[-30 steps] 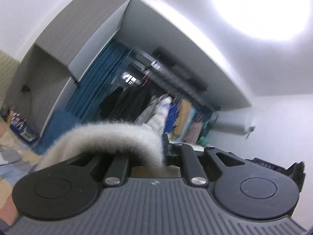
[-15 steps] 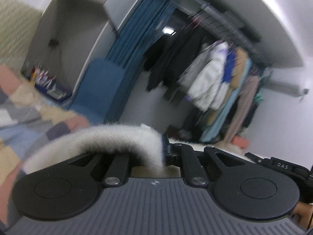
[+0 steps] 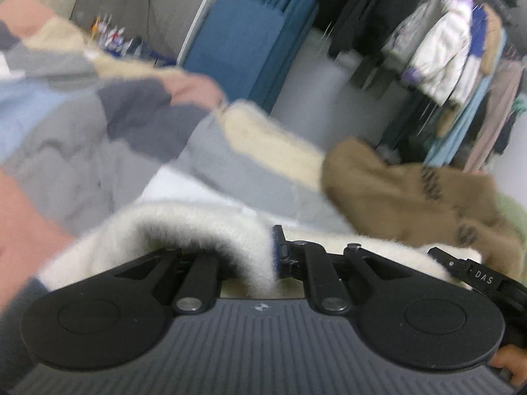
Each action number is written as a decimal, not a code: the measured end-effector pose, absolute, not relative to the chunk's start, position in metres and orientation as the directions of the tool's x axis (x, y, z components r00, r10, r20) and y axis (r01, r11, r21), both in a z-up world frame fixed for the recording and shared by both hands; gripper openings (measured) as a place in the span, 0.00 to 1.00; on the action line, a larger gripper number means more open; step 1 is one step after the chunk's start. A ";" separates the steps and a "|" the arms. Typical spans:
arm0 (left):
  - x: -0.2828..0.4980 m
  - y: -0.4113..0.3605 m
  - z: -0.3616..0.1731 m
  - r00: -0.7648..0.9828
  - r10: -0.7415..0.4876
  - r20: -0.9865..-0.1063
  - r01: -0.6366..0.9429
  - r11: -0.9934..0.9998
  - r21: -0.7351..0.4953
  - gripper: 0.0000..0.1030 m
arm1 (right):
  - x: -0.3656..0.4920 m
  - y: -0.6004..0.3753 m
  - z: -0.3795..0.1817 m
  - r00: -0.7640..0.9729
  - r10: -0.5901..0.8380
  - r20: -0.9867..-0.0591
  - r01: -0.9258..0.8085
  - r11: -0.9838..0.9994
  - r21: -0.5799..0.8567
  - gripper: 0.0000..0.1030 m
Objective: Fold large clothes
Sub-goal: 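Lower the sweatshirt onto the bed and open both tools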
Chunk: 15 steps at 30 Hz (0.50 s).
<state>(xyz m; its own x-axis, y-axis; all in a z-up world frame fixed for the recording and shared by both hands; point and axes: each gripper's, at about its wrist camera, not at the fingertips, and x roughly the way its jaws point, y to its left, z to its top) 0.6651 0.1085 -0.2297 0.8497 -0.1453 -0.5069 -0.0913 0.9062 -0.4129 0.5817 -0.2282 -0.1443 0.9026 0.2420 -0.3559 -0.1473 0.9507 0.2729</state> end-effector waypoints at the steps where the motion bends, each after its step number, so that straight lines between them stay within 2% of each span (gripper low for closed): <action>1: 0.667 0.110 -0.238 0.841 -0.141 -0.522 -0.099 0.909 -0.406 0.13 | 0.587 -0.228 -0.153 0.900 0.242 -0.364 -0.143 0.950 0.278 0.15; 5: 0.669 0.109 -0.249 0.818 -0.141 -0.558 -0.111 0.913 -0.393 0.16 | 0.584 -0.228 -0.156 0.896 0.259 -0.361 -0.147 0.940 0.308 0.18; 6: 0.666 0.107 -0.245 0.820 -0.141 -0.555 -0.105 0.916 -0.387 0.21 | 0.583 -0.230 -0.155 0.894 0.267 -0.359 -0.154 0.937 0.314 0.20; 8: 0.663 0.107 -0.237 0.814 -0.148 -0.562 -0.095 0.920 -0.380 0.42 | 0.576 -0.232 -0.149 0.890 0.274 -0.365 -0.156 0.934 0.322 0.34; 9: 0.654 0.105 -0.228 0.811 -0.155 -0.564 -0.091 0.919 -0.384 0.57 | 0.575 -0.234 -0.146 0.887 0.278 -0.369 -0.156 0.931 0.329 0.47; 10: 0.644 0.104 -0.219 0.813 -0.162 -0.559 -0.082 0.919 -0.386 0.58 | 0.570 -0.236 -0.143 0.885 0.288 -0.365 -0.162 0.927 0.338 0.59; 15: 0.573 0.089 -0.165 0.822 -0.163 -0.545 -0.037 0.941 -0.337 0.59 | 0.525 -0.240 -0.114 0.864 0.361 -0.351 -0.243 0.909 0.338 0.60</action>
